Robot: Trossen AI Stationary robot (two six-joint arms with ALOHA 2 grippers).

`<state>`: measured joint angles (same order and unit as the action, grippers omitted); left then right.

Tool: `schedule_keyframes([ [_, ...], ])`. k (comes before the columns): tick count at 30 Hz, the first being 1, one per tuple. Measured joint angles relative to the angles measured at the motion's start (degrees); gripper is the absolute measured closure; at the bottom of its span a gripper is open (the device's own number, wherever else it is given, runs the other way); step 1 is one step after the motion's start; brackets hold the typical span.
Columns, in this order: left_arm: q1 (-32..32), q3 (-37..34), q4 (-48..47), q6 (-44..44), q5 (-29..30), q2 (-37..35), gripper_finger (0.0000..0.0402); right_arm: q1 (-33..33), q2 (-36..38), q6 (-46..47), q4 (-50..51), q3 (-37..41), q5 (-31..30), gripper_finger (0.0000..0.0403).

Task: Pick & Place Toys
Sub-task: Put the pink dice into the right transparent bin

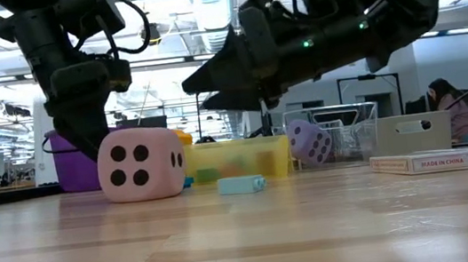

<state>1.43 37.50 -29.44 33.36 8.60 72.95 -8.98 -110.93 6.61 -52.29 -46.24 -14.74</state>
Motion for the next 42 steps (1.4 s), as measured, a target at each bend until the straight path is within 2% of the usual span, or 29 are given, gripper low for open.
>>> schedule_keyframes([
  [7, 0.00, 0.00, -0.01, -0.02, 0.04, 0.00, 0.0105, 2.26, 0.72, 16.20, -0.05, -0.02, -0.13, 0.0010],
  [14, 0.00, 0.00, -0.03, -0.04, 0.07, 0.00, 0.0105, 3.23, -0.04, 16.70, 2.00, 0.06, 5.79, 0.0010],
  [26, 0.00, 0.00, 0.16, -0.07, 0.11, 0.00, 0.0105, 3.42, -0.02, 6.52, 3.84, 0.00, 5.81, 0.0003],
  [32, 0.01, 0.00, 4.32, -0.07, 0.13, 0.02, 0.0105, 3.42, -0.02, 0.81, 4.44, 0.00, 5.72, 0.0003],
  [42, 0.00, 0.00, 9.66, -0.09, 0.26, 0.02, 0.0105, 3.37, -0.02, 0.26, 7.75, 0.00, 5.70, 0.0003],
])
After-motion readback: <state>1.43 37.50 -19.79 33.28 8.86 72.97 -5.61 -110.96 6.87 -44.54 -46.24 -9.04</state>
